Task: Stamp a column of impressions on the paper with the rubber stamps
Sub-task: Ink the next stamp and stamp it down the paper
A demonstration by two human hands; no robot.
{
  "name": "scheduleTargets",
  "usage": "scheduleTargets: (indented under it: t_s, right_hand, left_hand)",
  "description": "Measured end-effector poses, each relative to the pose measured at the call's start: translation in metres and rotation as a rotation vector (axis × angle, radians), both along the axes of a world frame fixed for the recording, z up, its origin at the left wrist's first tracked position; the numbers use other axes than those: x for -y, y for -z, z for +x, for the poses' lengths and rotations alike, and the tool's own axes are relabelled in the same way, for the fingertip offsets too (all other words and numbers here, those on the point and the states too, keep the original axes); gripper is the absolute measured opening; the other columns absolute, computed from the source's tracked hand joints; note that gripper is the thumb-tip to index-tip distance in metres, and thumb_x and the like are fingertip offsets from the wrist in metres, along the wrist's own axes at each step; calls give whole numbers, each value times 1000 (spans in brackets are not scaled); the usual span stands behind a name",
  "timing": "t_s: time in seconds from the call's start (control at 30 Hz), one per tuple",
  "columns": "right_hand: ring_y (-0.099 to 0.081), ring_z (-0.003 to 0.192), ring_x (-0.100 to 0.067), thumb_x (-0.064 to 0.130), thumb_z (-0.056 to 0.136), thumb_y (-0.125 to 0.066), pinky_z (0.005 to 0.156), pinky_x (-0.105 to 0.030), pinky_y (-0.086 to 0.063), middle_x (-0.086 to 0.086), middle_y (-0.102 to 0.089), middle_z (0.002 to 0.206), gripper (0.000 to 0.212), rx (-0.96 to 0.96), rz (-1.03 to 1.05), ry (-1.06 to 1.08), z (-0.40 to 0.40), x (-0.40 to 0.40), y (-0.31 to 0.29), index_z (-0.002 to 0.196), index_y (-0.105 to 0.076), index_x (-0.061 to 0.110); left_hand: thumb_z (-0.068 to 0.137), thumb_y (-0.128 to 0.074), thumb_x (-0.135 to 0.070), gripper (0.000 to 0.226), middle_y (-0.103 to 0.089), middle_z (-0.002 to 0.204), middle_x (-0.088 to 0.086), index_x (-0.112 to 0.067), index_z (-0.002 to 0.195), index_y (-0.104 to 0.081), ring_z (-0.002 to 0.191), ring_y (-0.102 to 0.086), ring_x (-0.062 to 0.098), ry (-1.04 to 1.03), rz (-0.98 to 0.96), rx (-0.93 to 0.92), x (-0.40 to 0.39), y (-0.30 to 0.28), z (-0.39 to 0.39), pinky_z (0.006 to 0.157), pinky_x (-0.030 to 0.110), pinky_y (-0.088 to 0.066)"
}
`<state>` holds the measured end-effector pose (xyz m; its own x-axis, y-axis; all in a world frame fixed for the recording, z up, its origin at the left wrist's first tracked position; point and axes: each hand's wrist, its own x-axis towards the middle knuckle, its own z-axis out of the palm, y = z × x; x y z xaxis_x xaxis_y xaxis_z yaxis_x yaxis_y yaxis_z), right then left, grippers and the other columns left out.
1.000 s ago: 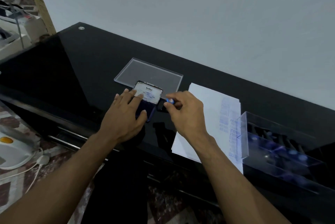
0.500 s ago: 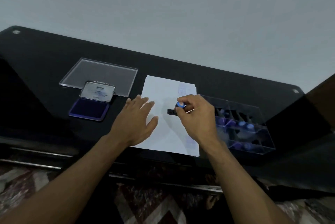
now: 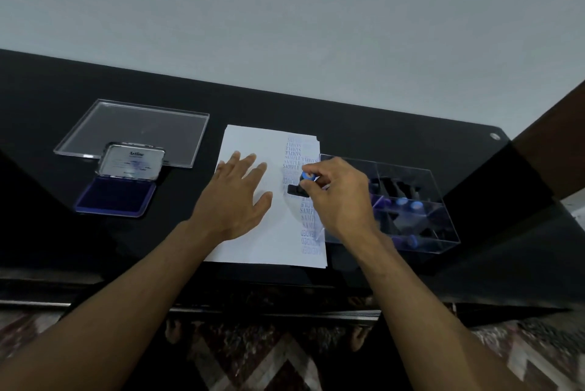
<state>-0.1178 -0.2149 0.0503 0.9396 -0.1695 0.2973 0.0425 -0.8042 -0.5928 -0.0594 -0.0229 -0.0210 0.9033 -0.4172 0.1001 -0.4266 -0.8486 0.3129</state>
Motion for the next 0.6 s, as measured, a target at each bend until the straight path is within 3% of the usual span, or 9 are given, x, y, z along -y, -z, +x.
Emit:
scheduleTargets:
  t_s: [0.07,0.27,0.6]
  right_hand:
    - [-64,84,-6,19,87,-74,86,-17,-52,4,-68,105,23,-26,-27,-15,1,-2,-1,111,-75,19]
    - [-63,92,-11,19,90,-72,92,-24,-51,0,-67,110,26,-84,-85,-52,5,-5,1,115,-73,16]
    - [-64,94,-14,19,90,-71,93,-27,-53,-2,-69,111,27,-116,-144,-65,10,-10,6,116,-73,15]
  left_hand:
    - [93,-23,-63,76,-15,168,1,-25,159,-27,156,-1,26,1,30,6,0,5,5,122,43,1]
    - [91,-10,-66,82,-20,167,4,-21,157,-31,156,-6,30,33,72,23,-4,19,6,124,48,-3]
    - [98,-18,-63,73,-21,167,4,-23,157,-32,156,-8,29,21,101,57,-3,25,8,123,46,-2]
